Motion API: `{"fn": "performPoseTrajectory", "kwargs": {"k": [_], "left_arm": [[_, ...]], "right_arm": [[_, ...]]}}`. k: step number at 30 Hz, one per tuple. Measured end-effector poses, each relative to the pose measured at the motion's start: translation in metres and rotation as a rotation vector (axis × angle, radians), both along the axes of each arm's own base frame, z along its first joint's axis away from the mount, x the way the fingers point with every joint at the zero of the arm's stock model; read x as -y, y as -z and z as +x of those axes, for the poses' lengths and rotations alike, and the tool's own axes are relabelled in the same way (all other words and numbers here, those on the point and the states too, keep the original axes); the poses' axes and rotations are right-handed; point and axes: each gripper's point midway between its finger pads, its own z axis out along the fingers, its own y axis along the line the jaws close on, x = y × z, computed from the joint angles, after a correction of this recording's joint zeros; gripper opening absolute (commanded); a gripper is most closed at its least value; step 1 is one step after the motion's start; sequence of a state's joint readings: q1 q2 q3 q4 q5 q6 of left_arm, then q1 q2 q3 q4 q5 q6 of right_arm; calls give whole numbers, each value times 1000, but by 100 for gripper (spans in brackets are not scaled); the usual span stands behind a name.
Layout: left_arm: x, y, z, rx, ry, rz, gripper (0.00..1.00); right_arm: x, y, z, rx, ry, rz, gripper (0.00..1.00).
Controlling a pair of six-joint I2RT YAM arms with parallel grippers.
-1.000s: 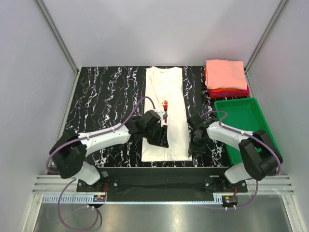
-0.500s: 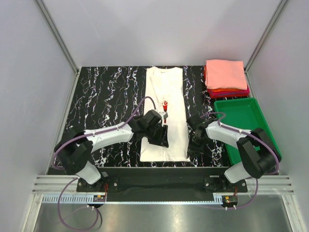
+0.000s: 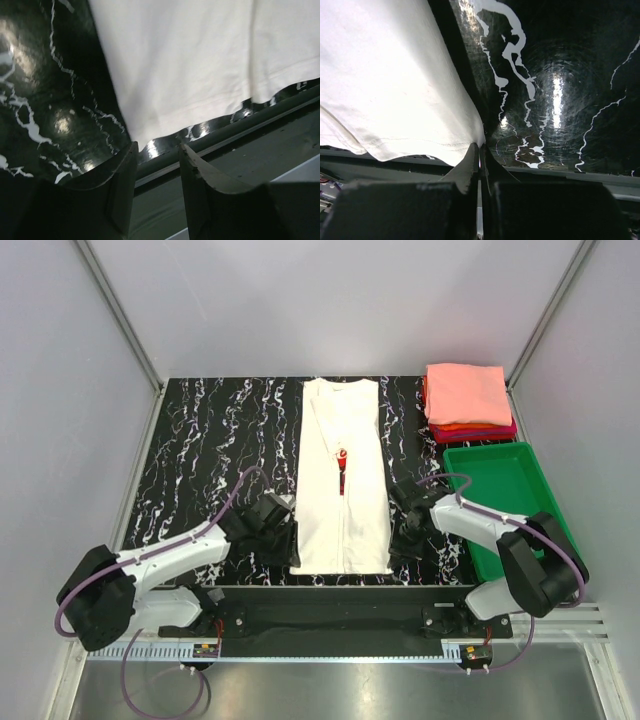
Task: Fold and stack the t-shirts
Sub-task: Fold the tshirt
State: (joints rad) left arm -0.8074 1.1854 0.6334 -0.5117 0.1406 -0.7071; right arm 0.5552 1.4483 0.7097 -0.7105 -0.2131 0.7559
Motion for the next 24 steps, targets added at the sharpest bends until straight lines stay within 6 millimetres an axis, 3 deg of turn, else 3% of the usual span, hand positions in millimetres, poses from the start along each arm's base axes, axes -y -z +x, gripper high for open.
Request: {"fn": "performPoseTrajectory", "kwargs": {"k": [3, 9, 16, 24], "left_arm": [[-12, 10, -11, -48, -22, 42, 39], [-20, 8, -12, -31, -68, 46, 40], [-14, 19, -10, -60, -84, 43, 34], [-11, 26, -12, -87, -87, 41, 0]], "right_arm": [[0, -3, 0, 16, 0, 8, 0], [-1, -9, 2, 45, -4, 26, 0], [0, -10, 2, 51, -17, 27, 0], [-1, -11, 2, 59, -18, 31, 0]]}}
